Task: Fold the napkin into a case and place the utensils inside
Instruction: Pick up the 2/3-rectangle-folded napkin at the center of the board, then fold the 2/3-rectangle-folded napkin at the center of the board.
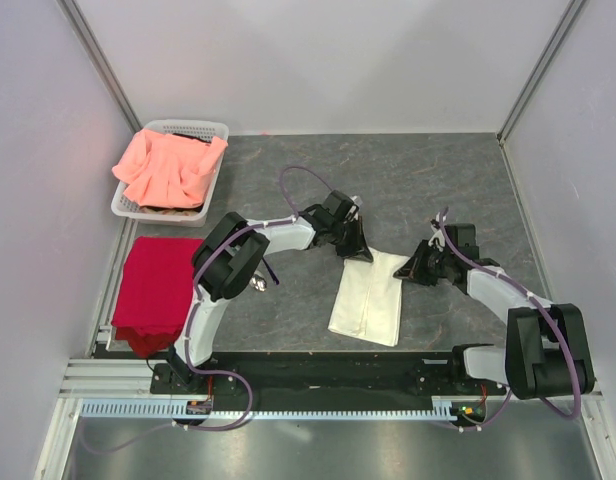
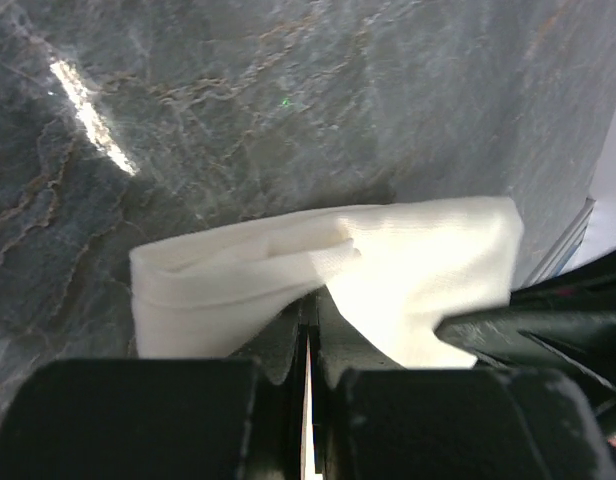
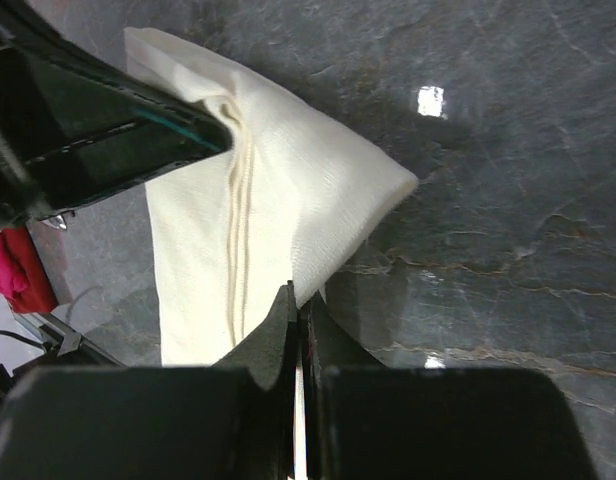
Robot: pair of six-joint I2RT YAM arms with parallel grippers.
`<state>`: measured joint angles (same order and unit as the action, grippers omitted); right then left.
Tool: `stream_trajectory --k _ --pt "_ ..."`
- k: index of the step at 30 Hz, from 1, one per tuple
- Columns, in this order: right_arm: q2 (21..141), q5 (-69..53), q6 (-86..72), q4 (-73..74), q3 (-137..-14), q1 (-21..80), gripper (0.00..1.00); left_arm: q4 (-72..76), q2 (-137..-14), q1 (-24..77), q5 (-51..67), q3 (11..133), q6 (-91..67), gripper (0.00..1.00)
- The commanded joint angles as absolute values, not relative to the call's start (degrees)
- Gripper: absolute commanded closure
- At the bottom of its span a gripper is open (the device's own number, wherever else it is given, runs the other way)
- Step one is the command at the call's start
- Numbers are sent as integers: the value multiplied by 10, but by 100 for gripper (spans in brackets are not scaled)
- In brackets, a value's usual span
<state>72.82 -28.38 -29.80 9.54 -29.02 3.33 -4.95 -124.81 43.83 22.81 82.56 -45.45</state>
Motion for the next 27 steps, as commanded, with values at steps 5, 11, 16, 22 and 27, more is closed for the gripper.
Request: stream_trajectory --k 5,11,16,22,27 --pt "705 -263 -340 90 -339 86 100 -2 -1259 436 257 809 -519 98" --pt "716 -240 -388 53 -341 126 100 42 -1265 439 274 788 -548 98" --pt "754 -235 -433 5 -335 156 100 62 -1255 440 271 763 -561 98" --pt "770 -220 -503 -78 -299 164 100 91 -1242 445 272 737 -575 98" --pt "782 -209 -481 -54 -309 164 100 91 -1217 445 275 724 -572 98"
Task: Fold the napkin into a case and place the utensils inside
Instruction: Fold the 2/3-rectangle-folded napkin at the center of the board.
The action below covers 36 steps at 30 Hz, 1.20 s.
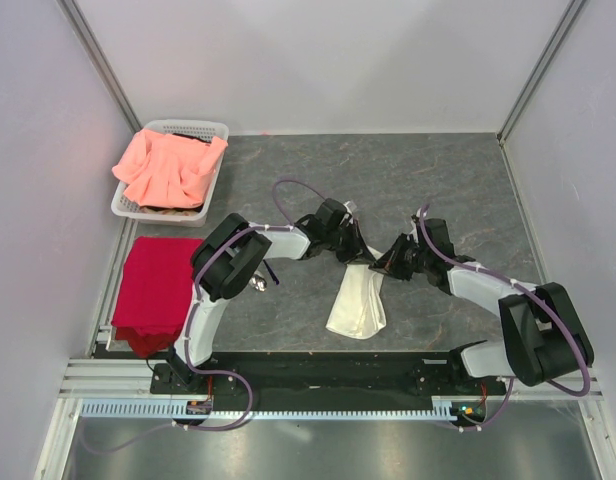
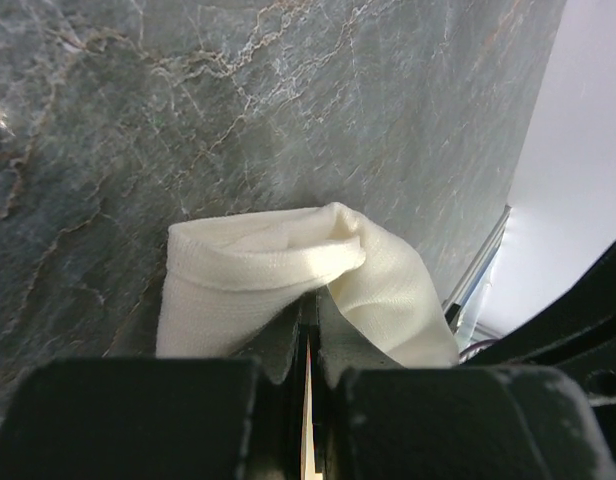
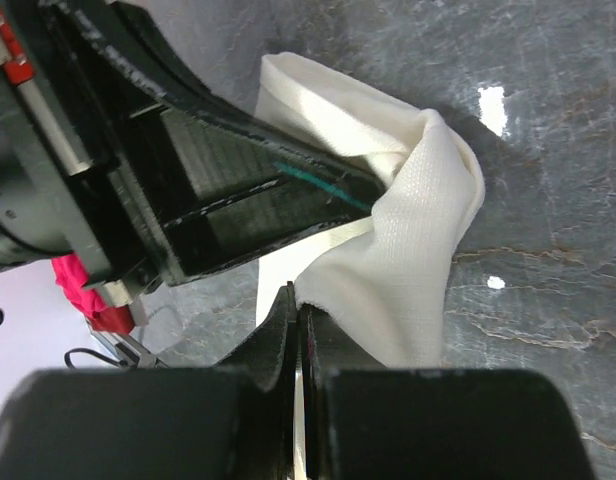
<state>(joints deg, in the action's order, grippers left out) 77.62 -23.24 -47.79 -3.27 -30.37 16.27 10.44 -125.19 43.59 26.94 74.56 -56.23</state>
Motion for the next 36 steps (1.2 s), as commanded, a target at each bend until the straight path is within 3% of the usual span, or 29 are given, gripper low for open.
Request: stream_trajectory --k 1,13,23,36 --pt "780 -207 -478 -51 -309 164 100 88 -1210 445 275 722 -571 98" --pt "766 -193 -454 -12 -321 163 100 54 -1129 431 280 690 -548 98" --pt "758 -188 -458 -6 -324 167 100 90 -1106 440 272 573 -566 98" --pt "783 -148 -474 -11 -352 217 100 36 -1148 497 244 642 -585 98"
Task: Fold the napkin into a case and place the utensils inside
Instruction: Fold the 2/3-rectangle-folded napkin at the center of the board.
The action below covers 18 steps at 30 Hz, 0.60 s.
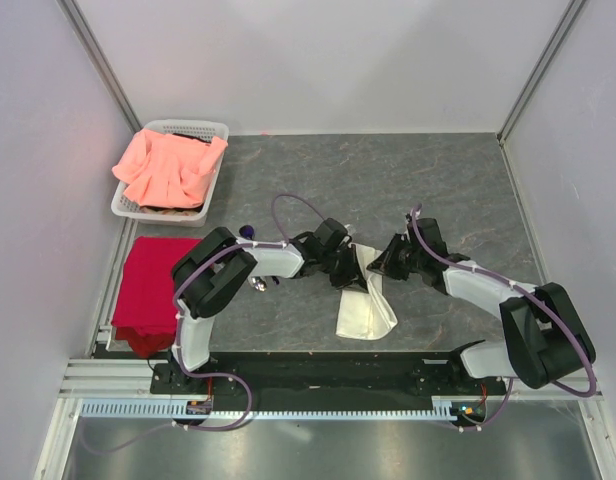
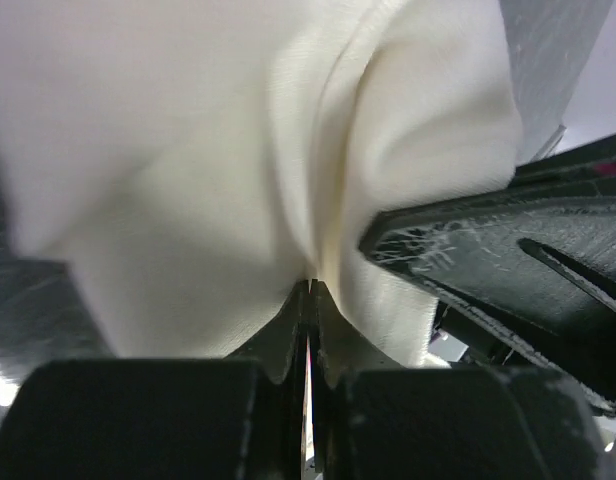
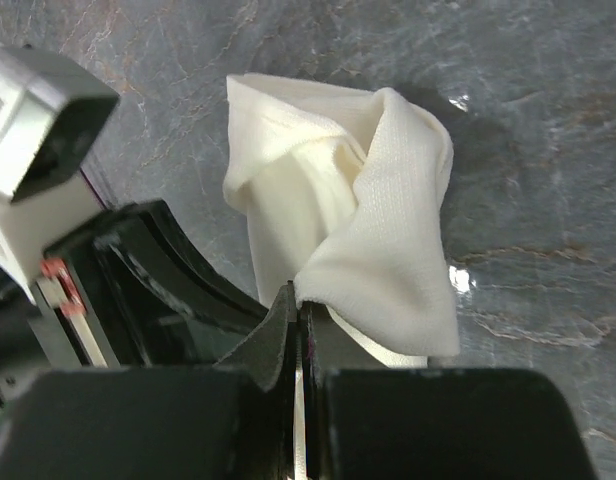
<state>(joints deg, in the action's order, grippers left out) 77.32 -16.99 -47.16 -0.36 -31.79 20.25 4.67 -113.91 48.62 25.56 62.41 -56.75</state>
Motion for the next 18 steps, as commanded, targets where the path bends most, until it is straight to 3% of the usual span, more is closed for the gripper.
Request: stream_trajectory --k 1,9,18 --pt "785 -137 -472 -5 -355 221 100 38 -1148 497 243 639 -584 98" --pt "848 -98 -450 24 -396 249 100 31 -1125 497 229 634 -566 98" --pt "836 -77 -431 49 -407 251 100 -37 -1053 473 229 601 -517 98"
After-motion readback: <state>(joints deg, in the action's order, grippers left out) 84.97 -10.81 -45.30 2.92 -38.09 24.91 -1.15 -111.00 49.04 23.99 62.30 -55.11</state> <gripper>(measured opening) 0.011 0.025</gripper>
